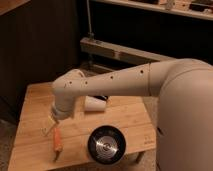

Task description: Place the pepper in the ceramic bowl

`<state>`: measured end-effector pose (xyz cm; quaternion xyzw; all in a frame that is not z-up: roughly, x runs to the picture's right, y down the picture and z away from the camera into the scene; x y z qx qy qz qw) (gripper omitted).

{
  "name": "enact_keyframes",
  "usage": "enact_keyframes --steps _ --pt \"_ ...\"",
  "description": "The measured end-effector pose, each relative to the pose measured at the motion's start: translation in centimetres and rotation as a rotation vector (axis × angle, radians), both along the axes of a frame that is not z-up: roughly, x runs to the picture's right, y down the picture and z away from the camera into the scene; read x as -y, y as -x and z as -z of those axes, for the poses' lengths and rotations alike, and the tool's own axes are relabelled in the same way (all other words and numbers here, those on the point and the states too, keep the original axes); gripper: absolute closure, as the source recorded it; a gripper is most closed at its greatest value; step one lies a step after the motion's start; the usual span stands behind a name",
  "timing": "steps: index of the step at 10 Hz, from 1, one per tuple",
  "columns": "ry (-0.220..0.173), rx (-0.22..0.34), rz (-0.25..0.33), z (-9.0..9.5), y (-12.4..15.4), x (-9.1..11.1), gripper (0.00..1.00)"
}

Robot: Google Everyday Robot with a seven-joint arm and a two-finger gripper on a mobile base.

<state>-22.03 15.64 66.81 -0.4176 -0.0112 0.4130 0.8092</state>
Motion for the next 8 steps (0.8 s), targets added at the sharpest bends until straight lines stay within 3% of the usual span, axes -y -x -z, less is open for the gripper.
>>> enact_keyframes --steps 3,5,8 --pt "0.051 -0.059 -0.088 -3.1 -0.9 -1.5 0.20" --pt "0.101 -0.037 -0.148 -5.6 -1.6 -1.5 0.20" --pt "0.146 0.047 -0.160 -7.0 -1.1 -1.5 0.20"
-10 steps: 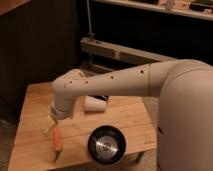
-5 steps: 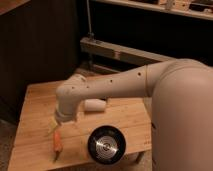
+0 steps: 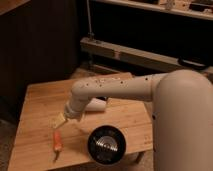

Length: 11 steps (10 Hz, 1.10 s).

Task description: Place the pepper in the ceramic bowl

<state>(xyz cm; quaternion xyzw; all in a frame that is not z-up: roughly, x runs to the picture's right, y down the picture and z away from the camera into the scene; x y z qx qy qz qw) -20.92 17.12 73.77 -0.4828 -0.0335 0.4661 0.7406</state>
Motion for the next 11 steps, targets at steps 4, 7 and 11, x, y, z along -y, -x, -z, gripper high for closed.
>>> enact_keyframes --steps 4,7,11 --pt "0.005 0.060 0.077 1.3 3.5 -2.9 0.20" --pt "0.042 0.087 0.125 1.7 5.6 -6.4 0.20" --pt "0.087 0.107 0.133 0.8 5.8 -8.2 0.20"
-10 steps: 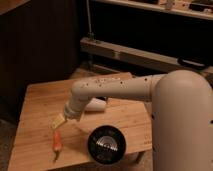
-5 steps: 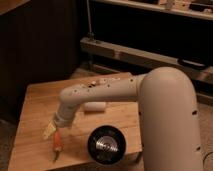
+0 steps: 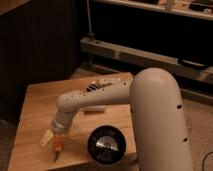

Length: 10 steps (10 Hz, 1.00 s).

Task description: Place the pepper in the ceramic bowl

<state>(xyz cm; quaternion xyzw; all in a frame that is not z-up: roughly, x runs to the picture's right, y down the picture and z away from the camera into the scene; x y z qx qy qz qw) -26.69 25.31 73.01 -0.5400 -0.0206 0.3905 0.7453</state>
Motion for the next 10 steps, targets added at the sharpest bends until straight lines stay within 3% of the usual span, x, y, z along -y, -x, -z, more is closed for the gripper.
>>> enact_keyframes --steps 4,10 --pt "0.012 0.009 0.016 0.1 0.4 -1.3 0.20" --pt "-0.031 -0.037 0.067 0.7 0.8 -2.5 0.20"
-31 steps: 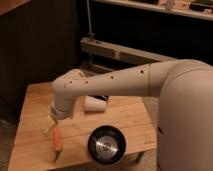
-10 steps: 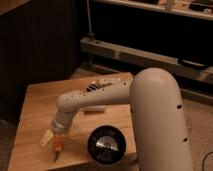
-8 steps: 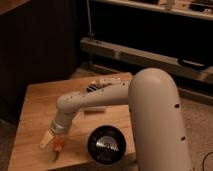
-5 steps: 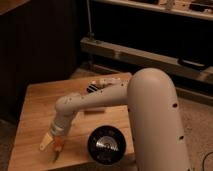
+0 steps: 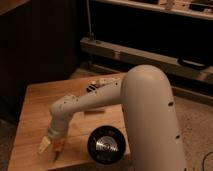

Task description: Place the pepper in the ceramic bowl

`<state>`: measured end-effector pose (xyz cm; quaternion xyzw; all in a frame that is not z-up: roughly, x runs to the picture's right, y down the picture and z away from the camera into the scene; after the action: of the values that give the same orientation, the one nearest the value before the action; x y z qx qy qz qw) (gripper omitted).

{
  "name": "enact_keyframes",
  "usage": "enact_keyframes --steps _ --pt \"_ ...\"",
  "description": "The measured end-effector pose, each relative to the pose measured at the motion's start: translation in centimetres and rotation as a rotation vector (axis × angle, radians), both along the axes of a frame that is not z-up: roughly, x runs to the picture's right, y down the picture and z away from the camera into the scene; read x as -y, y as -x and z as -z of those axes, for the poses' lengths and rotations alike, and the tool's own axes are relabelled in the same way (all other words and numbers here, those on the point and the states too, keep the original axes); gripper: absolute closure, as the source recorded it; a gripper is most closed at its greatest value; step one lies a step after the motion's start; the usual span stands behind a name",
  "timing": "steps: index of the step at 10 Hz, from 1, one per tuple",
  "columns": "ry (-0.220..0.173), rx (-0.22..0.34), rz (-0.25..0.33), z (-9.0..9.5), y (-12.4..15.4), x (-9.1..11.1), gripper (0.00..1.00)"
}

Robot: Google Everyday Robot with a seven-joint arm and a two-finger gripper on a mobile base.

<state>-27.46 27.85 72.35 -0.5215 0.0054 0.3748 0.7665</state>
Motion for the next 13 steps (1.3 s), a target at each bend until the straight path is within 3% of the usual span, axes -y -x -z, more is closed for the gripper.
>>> enact_keyframes --steps 9,13 --pt "-0.043 -0.085 0.019 -0.7 0.3 -0.6 0.20" --pt "-0.047 -0.069 0.003 -1.9 0.4 0.4 0.20"
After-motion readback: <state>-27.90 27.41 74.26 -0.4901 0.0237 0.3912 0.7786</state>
